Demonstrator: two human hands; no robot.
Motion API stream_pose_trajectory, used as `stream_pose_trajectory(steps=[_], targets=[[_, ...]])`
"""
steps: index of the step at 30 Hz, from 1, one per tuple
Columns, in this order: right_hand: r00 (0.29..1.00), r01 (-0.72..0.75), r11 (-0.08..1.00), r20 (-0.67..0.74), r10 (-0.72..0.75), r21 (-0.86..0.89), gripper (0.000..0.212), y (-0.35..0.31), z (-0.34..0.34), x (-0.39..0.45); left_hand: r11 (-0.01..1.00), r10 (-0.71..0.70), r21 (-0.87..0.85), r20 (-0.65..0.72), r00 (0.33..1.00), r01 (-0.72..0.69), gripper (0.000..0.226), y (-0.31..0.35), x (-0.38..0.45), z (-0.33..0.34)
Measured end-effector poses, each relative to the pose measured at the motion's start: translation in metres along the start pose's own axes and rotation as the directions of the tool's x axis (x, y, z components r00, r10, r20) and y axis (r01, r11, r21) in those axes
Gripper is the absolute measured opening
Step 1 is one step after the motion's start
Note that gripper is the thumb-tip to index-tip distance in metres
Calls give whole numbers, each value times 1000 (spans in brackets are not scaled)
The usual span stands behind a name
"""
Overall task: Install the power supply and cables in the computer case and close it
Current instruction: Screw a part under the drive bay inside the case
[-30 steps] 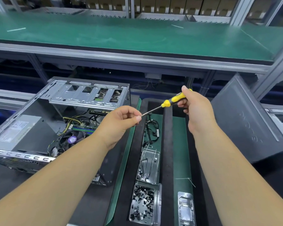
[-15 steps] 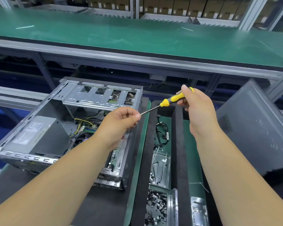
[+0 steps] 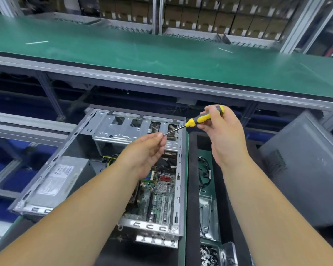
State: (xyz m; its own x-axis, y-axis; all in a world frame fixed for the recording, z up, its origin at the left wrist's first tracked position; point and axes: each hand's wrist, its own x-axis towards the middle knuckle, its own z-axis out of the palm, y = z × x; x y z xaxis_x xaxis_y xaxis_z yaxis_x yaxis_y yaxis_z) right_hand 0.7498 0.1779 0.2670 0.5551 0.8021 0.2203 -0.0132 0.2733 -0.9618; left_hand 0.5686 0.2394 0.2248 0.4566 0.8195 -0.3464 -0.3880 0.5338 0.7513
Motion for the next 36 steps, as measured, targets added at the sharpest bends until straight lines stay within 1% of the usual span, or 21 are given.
stream_pose_trajectory(steps=[2, 5, 9, 13, 15, 16, 18, 19, 20, 21, 22, 23, 24, 25, 26, 28, 29, 31, 36], targets=[[999, 10, 1000, -38, -11, -19, 18, -1, 5, 4, 997, -48, -59, 0, 999, 48, 16, 6, 7, 3], [997, 58, 997, -54, -61, -56, 20, -4, 8, 10, 986, -116, -125, -21, 993, 112, 9, 14, 19, 13], [988, 146, 981, -34, -152, -130, 17, -6, 7, 17, 966, -182, -193, -21, 983, 175, 9, 22, 39, 28], [981, 193, 963, 3, -196, -188, 13, -6, 3, 25, 954, -216, -208, 16, 976, 215, 9, 20, 58, 38], [977, 209, 954, -4, -215, -213, 15, -5, 1, 30, 963, -214, -151, 67, 975, 222, 11, 18, 67, 42], [975, 216, 951, -9, -223, -223, 16, -4, 0, 33, 973, -206, -89, 98, 974, 215, 13, 16, 71, 43], [974, 208, 943, -38, -225, -262, 15, -1, -1, 39, 983, -176, 84, 144, 974, 166, 19, 16, 78, 42], [974, 195, 938, -56, -220, -286, 15, 1, -2, 42, 973, -151, 196, 148, 977, 121, 27, 17, 81, 40], [975, 180, 931, -70, -213, -319, 15, 2, -3, 46, 936, -106, 347, 138, 985, 52, 34, 17, 85, 36], [976, 165, 917, -75, -205, -363, 15, 4, -4, 50, 848, -31, 529, 120, 992, -37, 37, 18, 90, 32], [979, 149, 898, -68, -194, -415, 15, 6, -5, 53, 705, 77, 698, 103, 992, -127, 30, 17, 95, 28], [983, 134, 875, -53, -178, -465, 15, 8, -5, 57, 552, 194, 811, 104, 976, -196, 20, 18, 99, 23], [987, 121, 852, -33, -159, -510, 16, 9, -5, 59, 435, 267, 867, 136, 954, -245, 16, 18, 104, 20], [990, 112, 828, -12, -141, -549, 16, 11, -3, 62, 345, 291, 891, 197, 936, -294, 21, 16, 110, 18], [992, 110, 806, 11, -128, -581, 16, 13, -1, 63, 265, 280, 902, 265, 923, -339, 27, 14, 115, 16], [991, 128, 769, 59, -116, -627, 16, 16, 5, 65, 129, 228, 905, 371, 901, -405, 30, 10, 122, 15], [989, 144, 748, 84, -119, -648, 16, 18, 8, 65, 82, 210, 900, 405, 890, -428, 29, 8, 124, 15], [985, 174, 704, 125, -121, -689, 16, 20, 13, 65, 26, 223, 884, 450, 865, -466, 27, 4, 126, 14], [980, 190, 649, 185, -78, -737, 17, 21, 21, 67, -20, 278, 871, 476, 834, -490, 23, -1, 126, 10]])
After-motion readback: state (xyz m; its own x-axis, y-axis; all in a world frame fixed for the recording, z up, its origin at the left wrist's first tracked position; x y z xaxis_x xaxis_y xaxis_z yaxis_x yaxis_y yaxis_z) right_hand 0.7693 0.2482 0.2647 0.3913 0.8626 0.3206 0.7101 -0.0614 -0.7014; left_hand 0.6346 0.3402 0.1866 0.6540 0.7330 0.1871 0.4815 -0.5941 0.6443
